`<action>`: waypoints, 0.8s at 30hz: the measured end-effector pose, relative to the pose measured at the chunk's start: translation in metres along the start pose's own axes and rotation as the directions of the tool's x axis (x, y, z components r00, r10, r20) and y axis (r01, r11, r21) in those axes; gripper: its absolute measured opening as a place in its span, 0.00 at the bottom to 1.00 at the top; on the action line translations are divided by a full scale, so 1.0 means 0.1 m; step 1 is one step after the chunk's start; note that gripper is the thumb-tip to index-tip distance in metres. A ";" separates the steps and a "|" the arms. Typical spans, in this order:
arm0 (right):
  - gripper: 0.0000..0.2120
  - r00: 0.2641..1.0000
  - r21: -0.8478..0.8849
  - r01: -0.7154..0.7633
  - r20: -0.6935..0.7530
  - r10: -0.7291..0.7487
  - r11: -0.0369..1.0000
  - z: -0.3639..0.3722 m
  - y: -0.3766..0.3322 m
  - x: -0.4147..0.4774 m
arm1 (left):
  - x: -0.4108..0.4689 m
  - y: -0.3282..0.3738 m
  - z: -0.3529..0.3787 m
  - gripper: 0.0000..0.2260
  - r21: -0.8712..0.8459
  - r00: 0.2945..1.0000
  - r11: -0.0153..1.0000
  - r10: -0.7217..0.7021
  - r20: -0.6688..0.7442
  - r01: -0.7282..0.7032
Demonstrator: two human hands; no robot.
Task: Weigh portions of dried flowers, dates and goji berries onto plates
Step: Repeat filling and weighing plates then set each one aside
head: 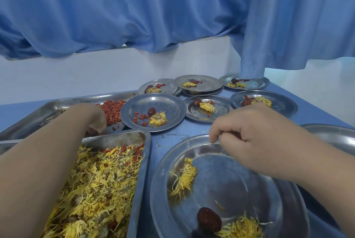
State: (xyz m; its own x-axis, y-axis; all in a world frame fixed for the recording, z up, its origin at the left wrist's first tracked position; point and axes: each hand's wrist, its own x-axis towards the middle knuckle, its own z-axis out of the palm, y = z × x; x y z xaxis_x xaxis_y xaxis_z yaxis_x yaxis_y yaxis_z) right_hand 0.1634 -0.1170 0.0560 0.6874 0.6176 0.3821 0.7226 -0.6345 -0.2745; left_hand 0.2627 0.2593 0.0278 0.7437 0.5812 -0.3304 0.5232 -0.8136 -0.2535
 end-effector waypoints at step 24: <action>0.13 1.000 -0.015 0.000 -0.010 0.000 1.000 -0.07 -0.03 -0.01 | 0.23 -0.42 0.10 0.03 -0.693 0.969 0.677 0.173 -0.177 -0.248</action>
State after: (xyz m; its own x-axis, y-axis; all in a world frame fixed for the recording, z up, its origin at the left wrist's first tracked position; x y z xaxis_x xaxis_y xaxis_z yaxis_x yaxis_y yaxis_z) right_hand 0.1603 -0.1189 0.0622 0.6869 0.6130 0.3904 0.7212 -0.6414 -0.2616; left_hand 0.2539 0.3069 0.0215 0.8848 0.4194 -0.2030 0.4585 -0.7060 0.5398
